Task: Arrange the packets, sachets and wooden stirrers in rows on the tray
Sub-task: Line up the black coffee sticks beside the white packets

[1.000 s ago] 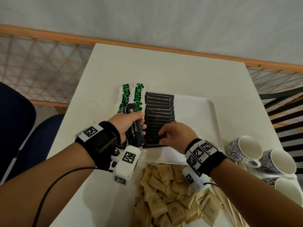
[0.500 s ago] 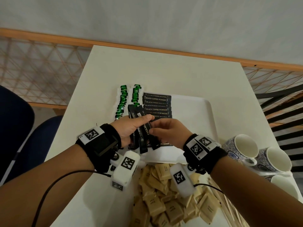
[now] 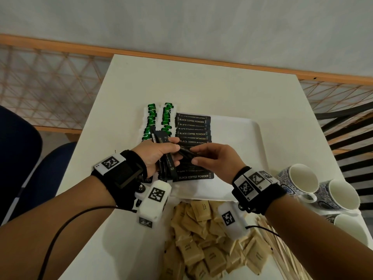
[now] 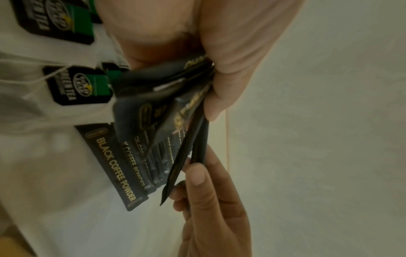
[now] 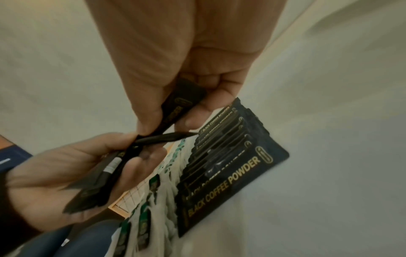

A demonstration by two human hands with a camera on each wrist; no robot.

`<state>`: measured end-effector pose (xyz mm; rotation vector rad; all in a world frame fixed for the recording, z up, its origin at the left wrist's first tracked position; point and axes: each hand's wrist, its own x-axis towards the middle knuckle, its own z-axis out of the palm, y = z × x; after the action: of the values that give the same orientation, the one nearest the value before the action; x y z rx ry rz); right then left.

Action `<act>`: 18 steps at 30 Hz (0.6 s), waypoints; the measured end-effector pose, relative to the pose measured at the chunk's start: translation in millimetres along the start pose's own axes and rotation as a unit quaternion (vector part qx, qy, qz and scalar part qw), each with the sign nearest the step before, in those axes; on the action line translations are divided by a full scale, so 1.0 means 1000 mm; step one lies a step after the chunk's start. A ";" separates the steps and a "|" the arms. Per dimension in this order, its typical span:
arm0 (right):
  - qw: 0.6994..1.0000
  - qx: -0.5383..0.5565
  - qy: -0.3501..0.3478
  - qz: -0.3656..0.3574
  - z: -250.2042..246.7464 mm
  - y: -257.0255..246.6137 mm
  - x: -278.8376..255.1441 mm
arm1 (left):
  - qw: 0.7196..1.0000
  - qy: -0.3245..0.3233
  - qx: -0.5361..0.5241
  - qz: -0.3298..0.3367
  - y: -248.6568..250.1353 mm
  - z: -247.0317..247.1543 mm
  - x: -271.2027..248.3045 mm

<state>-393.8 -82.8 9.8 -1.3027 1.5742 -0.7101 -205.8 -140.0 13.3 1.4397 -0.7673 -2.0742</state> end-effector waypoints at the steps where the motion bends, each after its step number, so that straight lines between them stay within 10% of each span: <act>1: 1.000 0.005 0.002 0.006 -0.001 0.001 0.001 | 1.000 -0.003 -0.003 0.003 0.000 0.000 0.000; 18: 0.986 -0.153 -0.027 0.054 -0.012 0.021 -0.004 | 0.997 0.062 -0.033 0.044 0.012 -0.016 -0.007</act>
<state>-413.4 -75.1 -2.4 -1.4316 1.7439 -0.3717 -187.4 -146.3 21.5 1.4571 -0.6930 -1.9060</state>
